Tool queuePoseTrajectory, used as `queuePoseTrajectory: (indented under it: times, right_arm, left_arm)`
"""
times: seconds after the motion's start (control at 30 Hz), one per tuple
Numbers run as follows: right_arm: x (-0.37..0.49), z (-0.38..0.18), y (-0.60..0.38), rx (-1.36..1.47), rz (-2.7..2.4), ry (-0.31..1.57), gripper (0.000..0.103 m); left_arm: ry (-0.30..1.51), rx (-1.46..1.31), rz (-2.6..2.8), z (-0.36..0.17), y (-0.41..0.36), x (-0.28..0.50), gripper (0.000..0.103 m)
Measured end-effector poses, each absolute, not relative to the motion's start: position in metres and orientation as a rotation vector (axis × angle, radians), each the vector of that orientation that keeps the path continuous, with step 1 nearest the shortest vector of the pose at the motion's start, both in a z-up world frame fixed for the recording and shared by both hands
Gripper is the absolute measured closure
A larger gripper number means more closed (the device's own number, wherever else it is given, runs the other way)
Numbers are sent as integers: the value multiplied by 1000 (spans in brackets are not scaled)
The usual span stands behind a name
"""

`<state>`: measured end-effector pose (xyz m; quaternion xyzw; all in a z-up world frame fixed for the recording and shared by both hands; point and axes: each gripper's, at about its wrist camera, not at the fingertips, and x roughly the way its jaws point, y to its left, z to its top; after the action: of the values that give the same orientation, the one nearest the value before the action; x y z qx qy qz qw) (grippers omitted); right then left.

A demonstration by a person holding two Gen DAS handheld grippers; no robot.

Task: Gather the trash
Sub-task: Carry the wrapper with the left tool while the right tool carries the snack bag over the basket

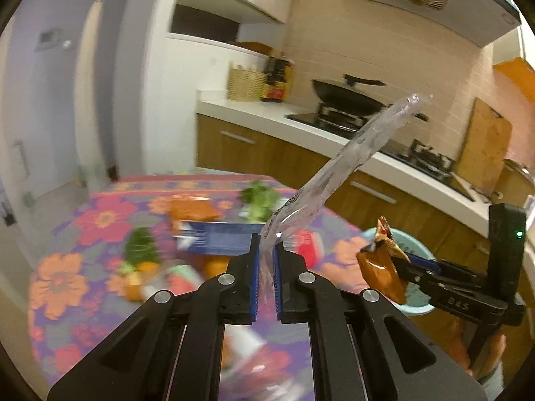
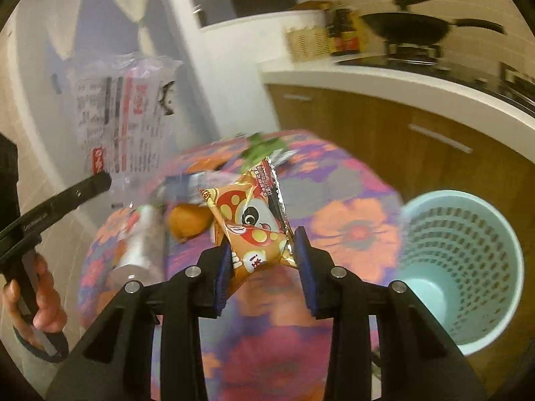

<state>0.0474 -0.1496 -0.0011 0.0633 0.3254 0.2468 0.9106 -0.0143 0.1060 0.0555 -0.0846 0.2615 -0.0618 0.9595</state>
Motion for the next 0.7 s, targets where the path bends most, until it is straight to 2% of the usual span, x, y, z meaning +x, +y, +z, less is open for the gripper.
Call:
queuePoseTrajectory:
  times: [0.33, 0.7]
  right_arm:
    - [64, -25, -273, 263, 256, 660, 71]
    - [102, -97, -342, 336, 49, 837, 68]
  left_arm:
    - [623, -103, -276, 36, -21, 42, 98]
    - [760, -18, -379, -14, -135, 101, 98]
